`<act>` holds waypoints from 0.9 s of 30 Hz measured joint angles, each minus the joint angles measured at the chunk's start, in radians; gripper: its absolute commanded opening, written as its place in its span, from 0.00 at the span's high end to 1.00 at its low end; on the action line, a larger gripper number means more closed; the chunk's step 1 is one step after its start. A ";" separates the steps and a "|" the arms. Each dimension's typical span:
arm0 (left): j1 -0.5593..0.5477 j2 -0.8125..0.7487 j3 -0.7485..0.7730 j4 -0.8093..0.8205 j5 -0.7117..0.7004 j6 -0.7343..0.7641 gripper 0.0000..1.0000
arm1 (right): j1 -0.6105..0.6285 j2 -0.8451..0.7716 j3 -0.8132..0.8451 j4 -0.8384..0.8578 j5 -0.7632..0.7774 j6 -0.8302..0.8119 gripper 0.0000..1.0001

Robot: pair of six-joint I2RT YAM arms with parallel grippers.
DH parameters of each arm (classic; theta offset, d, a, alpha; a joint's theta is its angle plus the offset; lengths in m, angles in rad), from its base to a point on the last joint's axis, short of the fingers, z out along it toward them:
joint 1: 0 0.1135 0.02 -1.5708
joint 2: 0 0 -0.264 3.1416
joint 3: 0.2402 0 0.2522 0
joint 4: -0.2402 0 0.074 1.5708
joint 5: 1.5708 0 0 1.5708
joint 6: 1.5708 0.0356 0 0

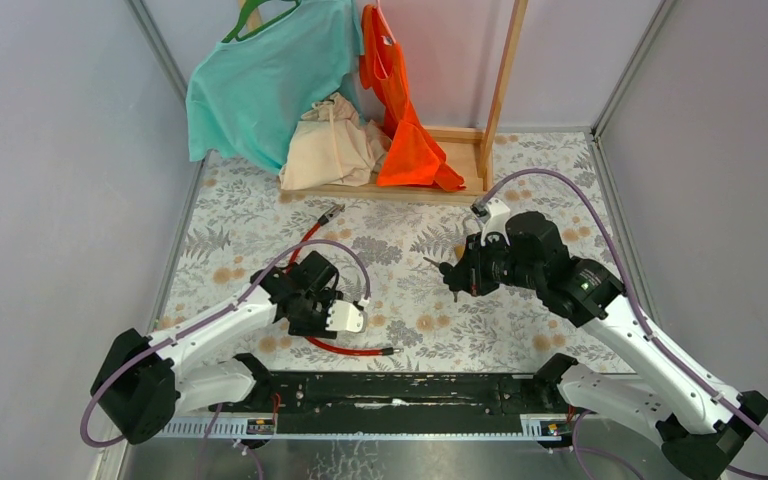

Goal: Unlock with the key

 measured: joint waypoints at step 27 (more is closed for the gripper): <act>0.012 0.102 -0.092 0.169 -0.057 0.119 0.70 | 0.000 -0.026 -0.024 0.008 0.000 0.013 1.00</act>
